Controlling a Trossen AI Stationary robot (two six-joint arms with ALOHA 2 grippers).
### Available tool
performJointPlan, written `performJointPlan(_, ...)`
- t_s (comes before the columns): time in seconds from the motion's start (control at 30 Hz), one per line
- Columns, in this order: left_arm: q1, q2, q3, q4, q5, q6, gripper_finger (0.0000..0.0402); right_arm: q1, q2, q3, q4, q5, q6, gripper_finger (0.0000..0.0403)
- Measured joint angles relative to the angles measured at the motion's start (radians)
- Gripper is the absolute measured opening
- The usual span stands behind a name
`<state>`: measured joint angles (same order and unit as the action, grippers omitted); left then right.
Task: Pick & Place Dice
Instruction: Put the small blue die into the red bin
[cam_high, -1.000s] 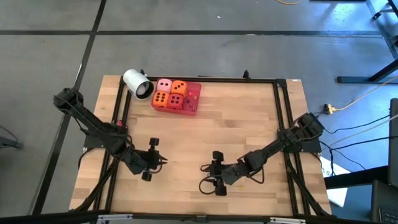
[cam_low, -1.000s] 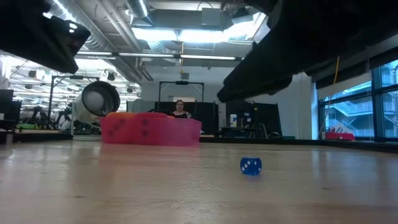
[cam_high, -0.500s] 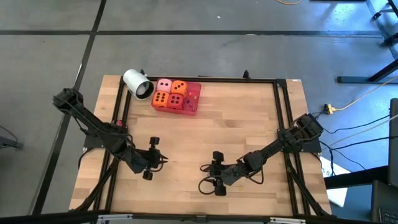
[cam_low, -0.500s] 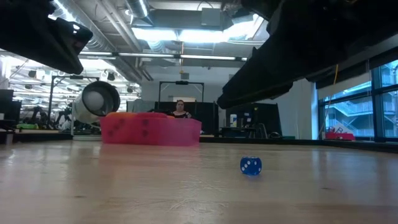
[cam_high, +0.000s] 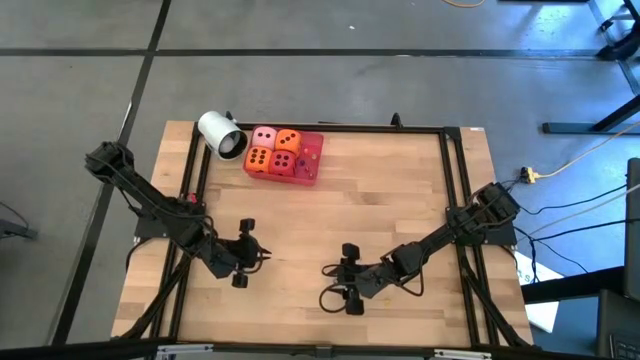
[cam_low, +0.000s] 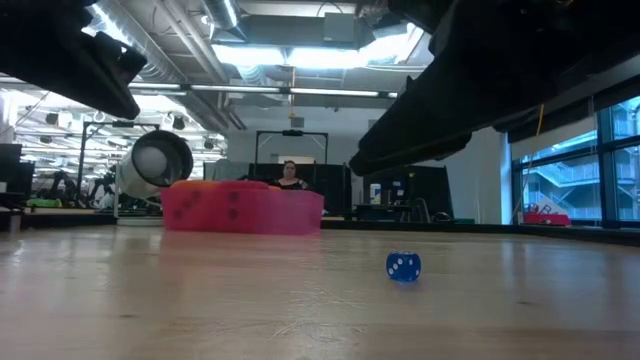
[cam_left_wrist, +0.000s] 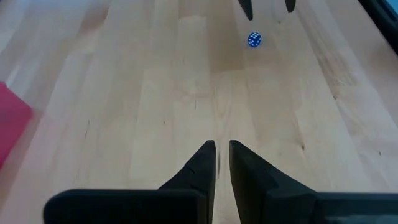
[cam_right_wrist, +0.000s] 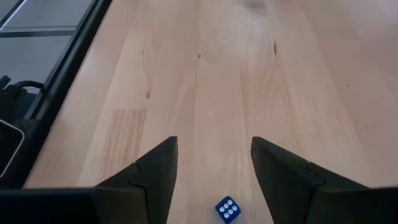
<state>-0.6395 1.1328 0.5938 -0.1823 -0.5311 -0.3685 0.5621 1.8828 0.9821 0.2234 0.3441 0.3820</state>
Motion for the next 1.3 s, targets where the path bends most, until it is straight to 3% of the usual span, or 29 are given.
performJointPlan(0.6,0.0,0.0,0.0,0.0,0.135,0.051,0.0042,0.05,0.003,0.0,0.001,-0.012,-0.005,0.0206)
performJointPlan(0.93,0.0,0.0,0.0,0.0,0.14,0.05,0.0039,0.028,0.114,0.0,-0.003,0.039,-0.006,0.0206)
performJointPlan(1.3,0.0,0.0,0.0,0.0,0.14,0.049,0.004,0.027,0.097,0.0,-0.006,0.064,-0.069,0.0206)
